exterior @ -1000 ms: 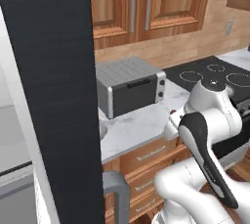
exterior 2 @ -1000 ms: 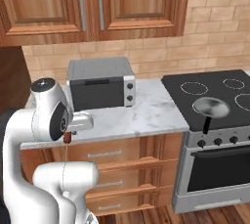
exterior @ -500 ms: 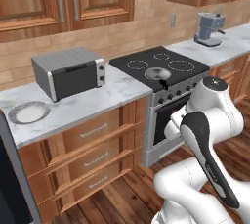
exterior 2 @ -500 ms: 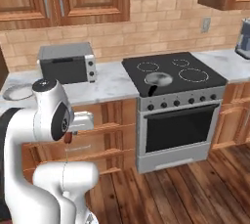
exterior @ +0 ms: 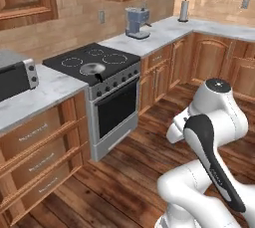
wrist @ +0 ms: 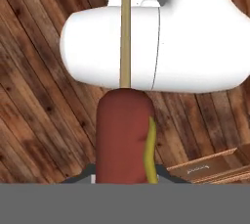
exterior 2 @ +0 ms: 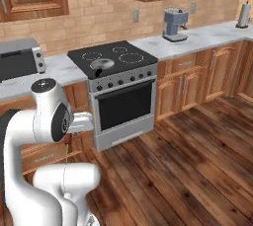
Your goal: Place the cold items (peach and lemon wedge) from the fridge in one tupperware on the dining counter. Place the warm items (kebab skewer and hot dog) in the stove area in another tupperware.
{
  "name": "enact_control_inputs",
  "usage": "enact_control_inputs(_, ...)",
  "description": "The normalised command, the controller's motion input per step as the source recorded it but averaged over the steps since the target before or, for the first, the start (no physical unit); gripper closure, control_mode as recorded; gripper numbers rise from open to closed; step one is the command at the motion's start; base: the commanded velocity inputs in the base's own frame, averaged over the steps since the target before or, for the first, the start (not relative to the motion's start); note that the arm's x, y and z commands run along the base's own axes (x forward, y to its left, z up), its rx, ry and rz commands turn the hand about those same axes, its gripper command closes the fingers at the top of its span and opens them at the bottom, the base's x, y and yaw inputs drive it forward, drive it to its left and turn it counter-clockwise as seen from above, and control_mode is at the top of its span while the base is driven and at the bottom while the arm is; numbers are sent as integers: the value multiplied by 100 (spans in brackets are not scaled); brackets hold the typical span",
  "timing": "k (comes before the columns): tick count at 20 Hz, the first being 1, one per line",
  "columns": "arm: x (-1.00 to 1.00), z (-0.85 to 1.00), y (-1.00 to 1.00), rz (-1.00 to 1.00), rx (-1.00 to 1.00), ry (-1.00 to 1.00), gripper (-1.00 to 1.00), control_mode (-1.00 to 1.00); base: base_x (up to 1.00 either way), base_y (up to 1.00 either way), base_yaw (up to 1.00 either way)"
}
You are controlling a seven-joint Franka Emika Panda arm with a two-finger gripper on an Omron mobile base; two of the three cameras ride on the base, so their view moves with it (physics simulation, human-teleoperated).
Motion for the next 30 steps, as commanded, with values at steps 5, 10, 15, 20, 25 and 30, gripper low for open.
enact_control_inputs(5, 0, 0, 0, 0, 0, 0, 100, 100, -58, -36, -55)
enact_control_inputs(10, 0, 0, 0, 0, 0, 0, 100, 100, -62, -36, -54)
enact_control_inputs(15, 0, 0, 0, 0, 0, 0, 100, 100, -83, -41, -52)
enact_control_inputs(20, 0, 0, 0, 0, 0, 0, 100, 100, -100, -40, -49)
enact_control_inputs(25, 0, 0, 0, 0, 0, 0, 100, 100, -100, -42, -42)
enact_control_inputs(30, 0, 0, 0, 0, 0, 0, 100, 100, -100, -42, -41)
